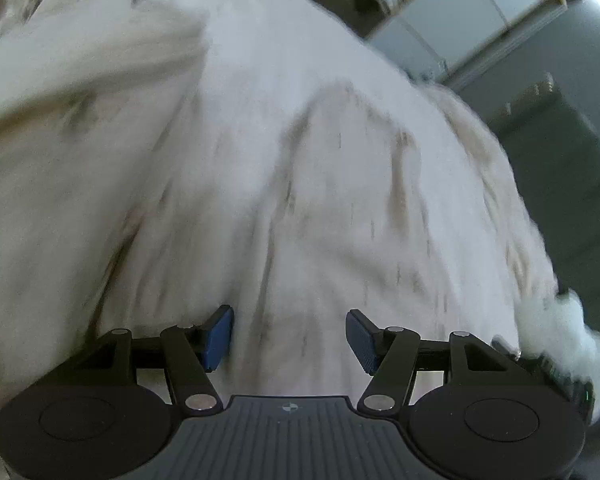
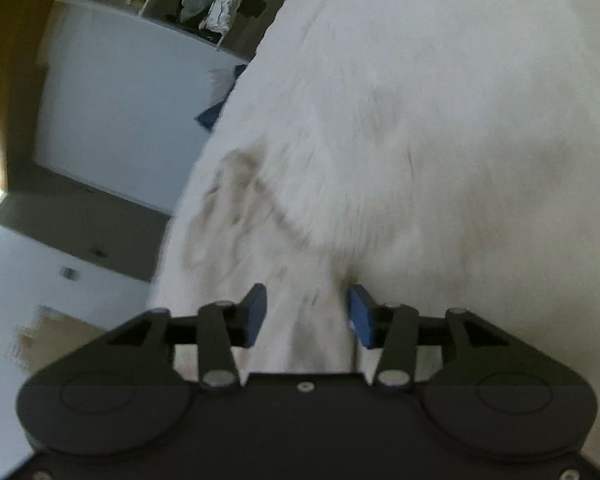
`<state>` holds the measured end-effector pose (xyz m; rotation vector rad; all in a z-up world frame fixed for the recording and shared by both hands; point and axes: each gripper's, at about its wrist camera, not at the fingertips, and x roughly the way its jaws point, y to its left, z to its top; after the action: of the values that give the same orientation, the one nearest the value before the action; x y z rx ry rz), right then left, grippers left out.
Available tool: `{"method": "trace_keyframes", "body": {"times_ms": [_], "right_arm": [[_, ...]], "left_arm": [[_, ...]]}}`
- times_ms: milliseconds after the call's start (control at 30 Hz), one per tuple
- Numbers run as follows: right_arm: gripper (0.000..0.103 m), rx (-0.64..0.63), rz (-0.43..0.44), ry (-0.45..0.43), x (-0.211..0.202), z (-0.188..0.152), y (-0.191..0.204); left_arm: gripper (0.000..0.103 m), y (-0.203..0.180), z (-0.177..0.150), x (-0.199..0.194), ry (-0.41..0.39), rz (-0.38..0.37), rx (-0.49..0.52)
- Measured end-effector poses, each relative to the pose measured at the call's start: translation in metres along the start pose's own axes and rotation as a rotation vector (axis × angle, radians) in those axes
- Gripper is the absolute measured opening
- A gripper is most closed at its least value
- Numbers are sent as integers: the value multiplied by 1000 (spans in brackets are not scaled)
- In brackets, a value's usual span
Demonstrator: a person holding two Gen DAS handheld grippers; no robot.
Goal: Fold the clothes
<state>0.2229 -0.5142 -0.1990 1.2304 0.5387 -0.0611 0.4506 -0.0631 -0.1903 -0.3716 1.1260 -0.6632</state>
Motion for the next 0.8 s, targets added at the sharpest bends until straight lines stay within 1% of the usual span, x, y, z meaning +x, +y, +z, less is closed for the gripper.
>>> {"method": "trace_keyframes", "body": {"times_ms": [33, 100, 167, 200, 233, 300, 400, 433, 500, 533, 567, 600, 633, 700, 733, 800], "right_arm": [[52, -3, 14, 26, -13, -15, -1], [53, -14, 36, 82, -34, -44, -3], [53, -30, 52, 140, -50, -72, -3], [53, -31, 54, 150, -53, -78, -4], [53, -33, 60, 184, -64, -100, -5], [53, -19, 70, 235, -75, -127, -9], [53, -28, 63, 292, -79, -162, -13], [52, -32, 61, 309, -80, -173, -15], [50, -54, 52, 297, -78, -186, -14], [46, -72, 51, 292, -73, -190, -10], [39, -77, 56, 295, -69, -191, -8], [7, -79, 59, 292, -66, -192, -6], [2, -60, 59, 252, -71, -189, -7], [0, -24, 56, 173, -83, -183, -9], [0, -21, 44, 162, -89, -182, -10], [0, -63, -4, 178, -90, -182, -12]], "left_arm": [[56, 6, -17, -12, 35, -21, 0], [56, 14, -36, -26, 65, -37, -17], [56, 26, -68, -42, 99, -73, -64], [56, 33, -86, -54, 111, -104, -93], [56, 39, -104, -66, 118, -131, -119], [56, 47, -134, -85, 121, -170, -159], [56, 59, -188, -109, 104, -257, -225], [54, 62, -204, -114, 105, -288, -248], [43, 62, -219, -119, 104, -297, -255], [26, 60, -224, -117, 102, -284, -255], [6, 58, -229, -115, 99, -271, -255], [3, 58, -234, -115, 90, -255, -258], [2, 58, -236, -117, 73, -244, -263], [2, 68, -239, -129, 5, -235, -312], [2, 71, -241, -133, -14, -223, -325], [5, 68, -245, -134, -2, -186, -304]]}}
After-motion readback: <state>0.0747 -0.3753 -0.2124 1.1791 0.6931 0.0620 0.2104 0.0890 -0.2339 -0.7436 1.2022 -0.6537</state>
